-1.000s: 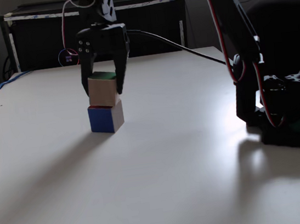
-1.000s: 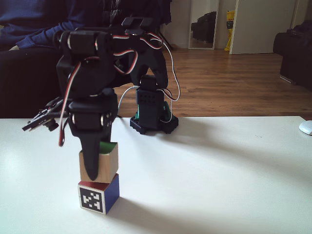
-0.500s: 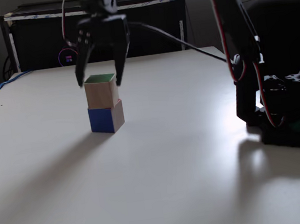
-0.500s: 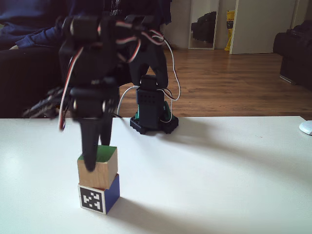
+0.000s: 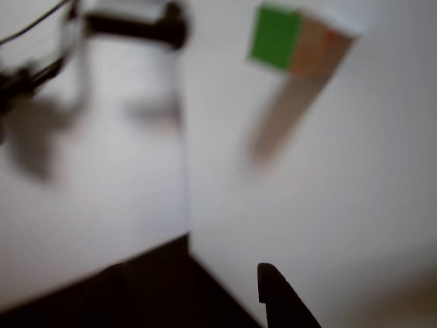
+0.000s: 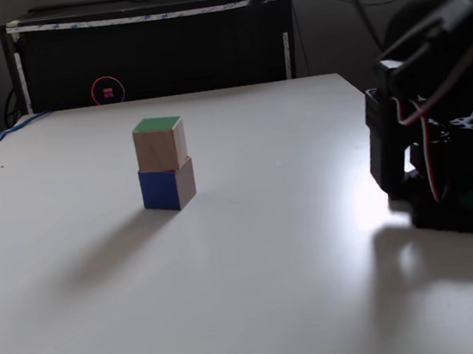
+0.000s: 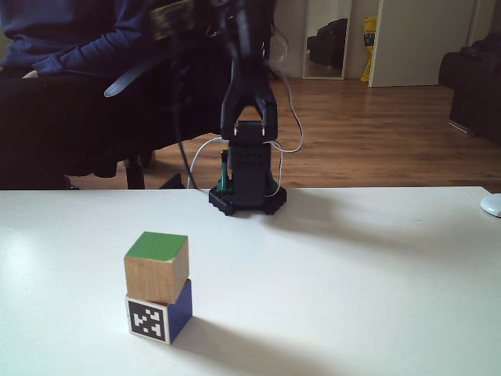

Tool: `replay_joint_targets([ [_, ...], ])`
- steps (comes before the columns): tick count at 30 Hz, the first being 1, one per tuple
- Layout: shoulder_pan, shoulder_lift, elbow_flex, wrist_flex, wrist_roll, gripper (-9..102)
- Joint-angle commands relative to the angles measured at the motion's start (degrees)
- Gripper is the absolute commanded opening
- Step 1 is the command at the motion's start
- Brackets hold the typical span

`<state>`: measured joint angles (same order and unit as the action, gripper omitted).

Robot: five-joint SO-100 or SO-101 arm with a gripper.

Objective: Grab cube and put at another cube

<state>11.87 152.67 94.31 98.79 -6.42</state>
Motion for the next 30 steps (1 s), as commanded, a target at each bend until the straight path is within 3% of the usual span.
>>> replay_joint_targets([
  [1,-3.78,10.99,11.25,-7.91,5.19,0],
  [11,-5.19,20.13,49.75,-26.46,7.65,0],
  [16,-6.50,35.77,65.30,-24.17,5.45,0],
  [23,-4.13,35.77,75.85,-26.89,1.32,0],
  [30,-4.75,35.77,75.76,-24.87,1.41,0],
])
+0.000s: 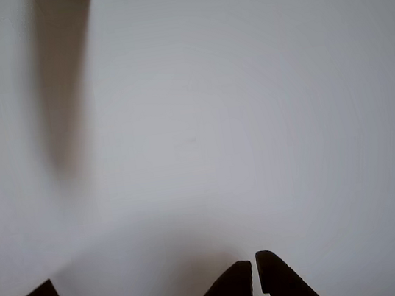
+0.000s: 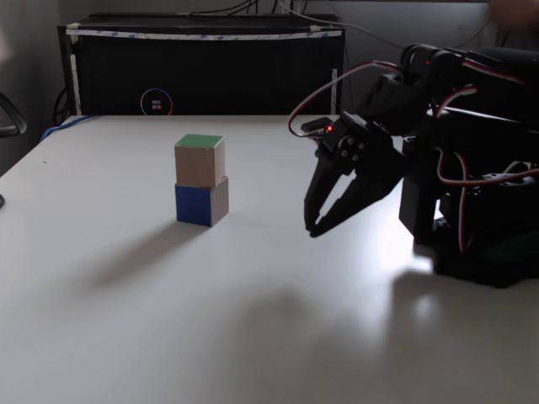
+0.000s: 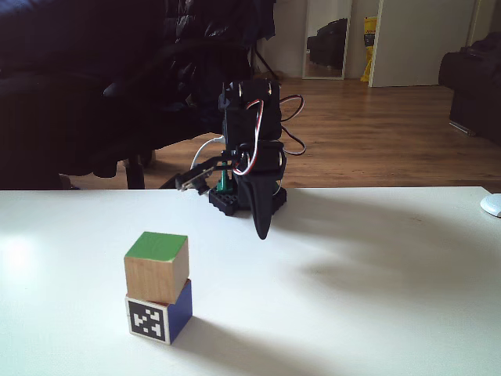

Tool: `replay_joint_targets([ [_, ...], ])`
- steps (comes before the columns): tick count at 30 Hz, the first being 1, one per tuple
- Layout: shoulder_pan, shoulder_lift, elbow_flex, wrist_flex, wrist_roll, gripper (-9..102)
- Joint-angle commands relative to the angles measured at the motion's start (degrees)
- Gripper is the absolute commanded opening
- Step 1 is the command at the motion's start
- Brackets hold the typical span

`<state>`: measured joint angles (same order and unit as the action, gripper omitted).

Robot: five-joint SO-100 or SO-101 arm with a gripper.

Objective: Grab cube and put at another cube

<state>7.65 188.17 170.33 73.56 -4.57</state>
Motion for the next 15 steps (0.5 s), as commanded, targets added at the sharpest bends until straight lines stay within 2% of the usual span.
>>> replay_joint_targets([
  [1,-0.70,0.26,-0.26,0.35,-0.53,0],
  [15,0.44,0.26,-0.26,0.35,0.62,2],
])
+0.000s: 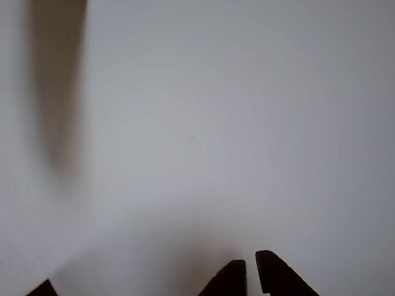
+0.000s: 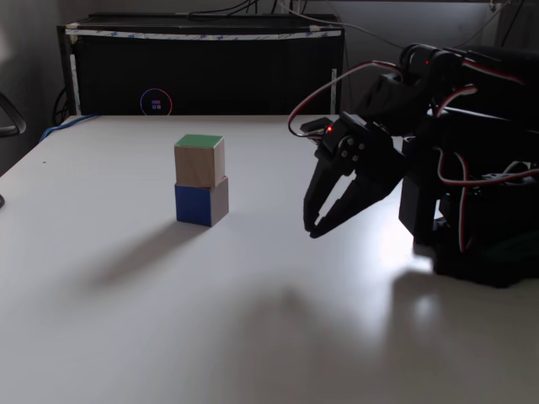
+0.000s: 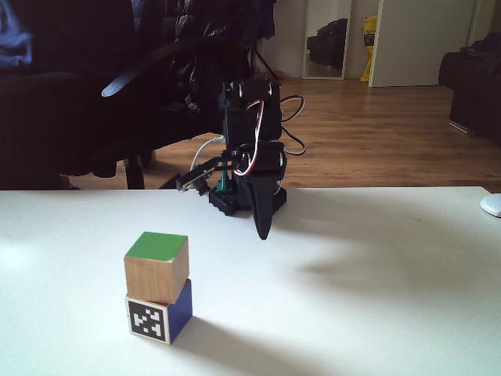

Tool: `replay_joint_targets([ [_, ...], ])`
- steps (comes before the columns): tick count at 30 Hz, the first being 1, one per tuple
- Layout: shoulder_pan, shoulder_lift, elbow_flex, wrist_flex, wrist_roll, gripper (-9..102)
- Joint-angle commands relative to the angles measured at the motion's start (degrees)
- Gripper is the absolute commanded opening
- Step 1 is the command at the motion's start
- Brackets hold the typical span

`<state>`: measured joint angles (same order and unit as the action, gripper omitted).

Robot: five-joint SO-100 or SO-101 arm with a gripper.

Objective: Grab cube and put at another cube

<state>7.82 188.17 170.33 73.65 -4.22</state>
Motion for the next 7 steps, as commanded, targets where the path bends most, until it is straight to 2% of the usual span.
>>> replay_joint_targets([
  [1,0.26,0.26,-0.26,0.26,0.26,2],
  [7,0.26,0.26,-0.26,0.26,0.26,2],
])
